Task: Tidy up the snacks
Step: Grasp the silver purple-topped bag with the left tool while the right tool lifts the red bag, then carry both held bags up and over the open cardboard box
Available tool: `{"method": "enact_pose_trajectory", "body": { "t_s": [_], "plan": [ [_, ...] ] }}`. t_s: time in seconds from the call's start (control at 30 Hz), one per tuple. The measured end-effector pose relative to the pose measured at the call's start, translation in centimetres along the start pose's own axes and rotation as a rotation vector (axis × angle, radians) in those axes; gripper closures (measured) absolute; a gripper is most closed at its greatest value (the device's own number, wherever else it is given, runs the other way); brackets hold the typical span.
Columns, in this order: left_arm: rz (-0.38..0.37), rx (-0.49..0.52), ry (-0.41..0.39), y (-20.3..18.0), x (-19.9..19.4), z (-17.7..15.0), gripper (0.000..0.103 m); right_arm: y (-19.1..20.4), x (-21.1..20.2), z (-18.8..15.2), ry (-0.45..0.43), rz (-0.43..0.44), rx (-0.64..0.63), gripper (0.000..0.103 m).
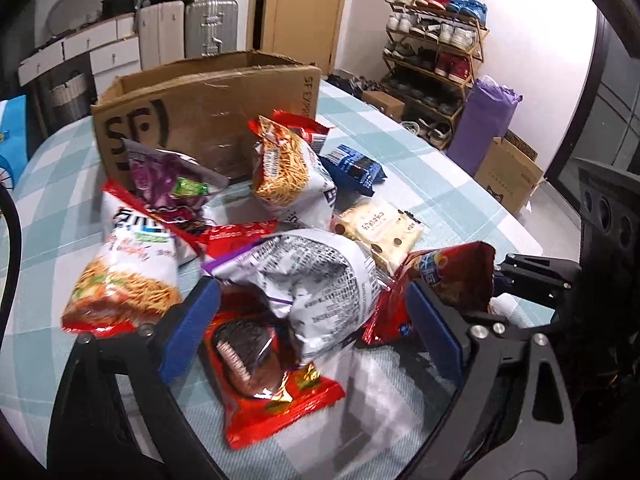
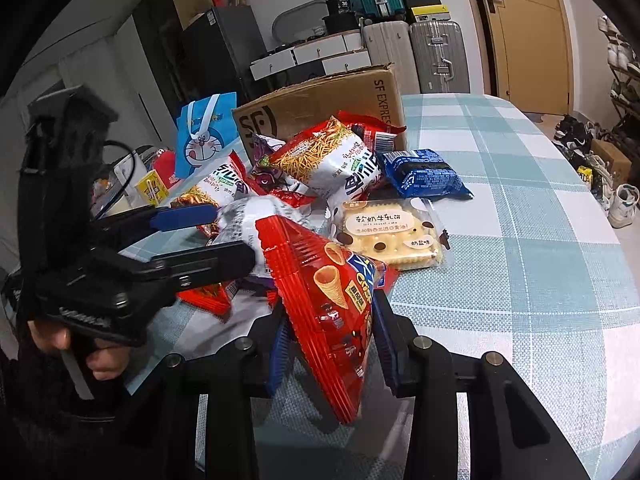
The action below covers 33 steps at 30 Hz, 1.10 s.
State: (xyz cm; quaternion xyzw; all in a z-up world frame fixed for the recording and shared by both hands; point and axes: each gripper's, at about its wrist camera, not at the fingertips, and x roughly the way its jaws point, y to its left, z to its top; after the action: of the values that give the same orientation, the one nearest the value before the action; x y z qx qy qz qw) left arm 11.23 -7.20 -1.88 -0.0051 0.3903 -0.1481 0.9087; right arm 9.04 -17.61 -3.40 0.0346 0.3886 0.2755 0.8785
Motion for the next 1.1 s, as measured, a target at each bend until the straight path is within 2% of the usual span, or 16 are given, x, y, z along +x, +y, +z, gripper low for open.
{"method": "enact_pose_trajectory", "body": {
  "t_s": [0.03,0.1,0.17,0.27,0.5,0.83,1.1],
  "plan": [
    [-0.009,-0.009,0.016,0.1,0.5,0.2,0.014,0.0,0.0,0.0,0.000,0.001,-0.001,0.065],
    [-0.022,-0.030,0.046,0.1,1.5,0.3,0.026,0.0,0.0,0.0,-0.001,0.001,-0.005,0.065],
    [-0.022,-0.040,0.065,0.1,2.4,0.4,0.031,0.0,0.0,0.0,-0.002,0.000,-0.012,0.065],
    [-0.046,-0.064,0.062,0.2,2.9,0.4,0.052,0.0,0.0,-0.2,-0.004,0.000,-0.015,0.065],
    [-0.087,-0.089,-0.002,0.2,1.7,-0.1,0.067,0.0,-0.1,-0.2,-0.010,0.005,-0.013,0.065],
    [-0.092,-0.098,-0.093,1.3,-3.5,-1.4,0.069,0.7,-1.1,-0.3,-0.040,0.018,-0.025,0.065],
    [-0.039,-0.100,-0.191,3.3,-8.8,-0.7,0.069,1.1,-4.2,1.2,-0.165,0.038,-0.034,0.065]
  ]
}}
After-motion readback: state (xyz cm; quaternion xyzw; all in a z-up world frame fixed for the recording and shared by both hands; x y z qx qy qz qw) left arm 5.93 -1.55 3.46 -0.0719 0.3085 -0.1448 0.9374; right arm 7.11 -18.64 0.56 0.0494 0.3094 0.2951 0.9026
